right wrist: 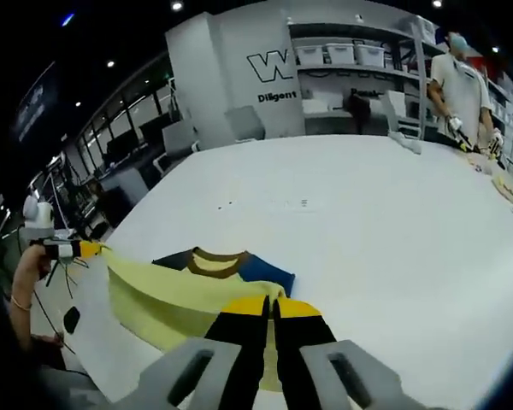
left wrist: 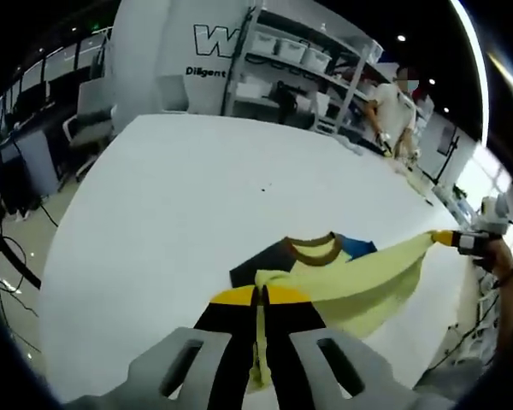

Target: Fold the garment on the visible template until the final outline fits inside the template.

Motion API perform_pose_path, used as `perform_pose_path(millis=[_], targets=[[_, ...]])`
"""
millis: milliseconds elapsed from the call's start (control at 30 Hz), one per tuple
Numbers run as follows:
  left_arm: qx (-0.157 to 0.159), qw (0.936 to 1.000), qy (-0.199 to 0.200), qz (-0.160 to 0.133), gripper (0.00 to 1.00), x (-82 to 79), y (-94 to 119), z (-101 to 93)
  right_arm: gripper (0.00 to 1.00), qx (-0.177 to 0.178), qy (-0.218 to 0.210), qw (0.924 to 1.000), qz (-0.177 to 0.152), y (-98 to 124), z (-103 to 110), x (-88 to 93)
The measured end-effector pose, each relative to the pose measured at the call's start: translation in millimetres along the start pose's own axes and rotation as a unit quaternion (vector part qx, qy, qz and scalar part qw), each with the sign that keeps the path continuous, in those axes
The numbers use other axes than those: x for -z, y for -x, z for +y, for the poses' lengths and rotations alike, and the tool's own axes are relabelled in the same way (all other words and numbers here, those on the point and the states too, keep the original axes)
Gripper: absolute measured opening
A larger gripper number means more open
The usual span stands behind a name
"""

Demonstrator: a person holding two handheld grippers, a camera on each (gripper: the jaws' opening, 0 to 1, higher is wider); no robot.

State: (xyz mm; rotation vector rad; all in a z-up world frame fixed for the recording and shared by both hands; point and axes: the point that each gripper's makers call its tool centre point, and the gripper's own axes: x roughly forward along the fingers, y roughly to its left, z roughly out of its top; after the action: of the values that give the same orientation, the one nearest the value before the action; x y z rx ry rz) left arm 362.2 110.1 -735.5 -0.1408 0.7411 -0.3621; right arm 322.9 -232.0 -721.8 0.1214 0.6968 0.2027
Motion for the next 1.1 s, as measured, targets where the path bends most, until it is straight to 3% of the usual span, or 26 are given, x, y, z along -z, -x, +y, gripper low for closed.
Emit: perform_pose_path(millis=[200,467,667,933,1100], targets=[[-0.014,0.9999,0.004,0.005,0.0,-3.2,-21,10.6,0.0,-0.002,0.0,1.0,-0.002,-36,-10,-22.2],[-0.019,0.9998,0.001,0.005,0.0,-17.1,-50,23.6,0.0,0.008,-0.002,1.0,-0.002,-63,-25,-38.2],[-0.011,0.9998,0.003,0.015,0.0,-20.8,-73,30.3,0.0,0.018,-0.015,0.9997,0.01,-83,-36,-36.7],[-0.022,0.999,0.012,0.038,0.0,-5.3,-102,47.5,0.0,0.029,-0.021,0.999,0.028,-114,-37,-21.5],[-0.028,0.9982,0.025,0.047,0.0,4.2,-116,52.8,0.0,0.025,-0.025,0.9987,0.036,-118,-34,-10.1]])
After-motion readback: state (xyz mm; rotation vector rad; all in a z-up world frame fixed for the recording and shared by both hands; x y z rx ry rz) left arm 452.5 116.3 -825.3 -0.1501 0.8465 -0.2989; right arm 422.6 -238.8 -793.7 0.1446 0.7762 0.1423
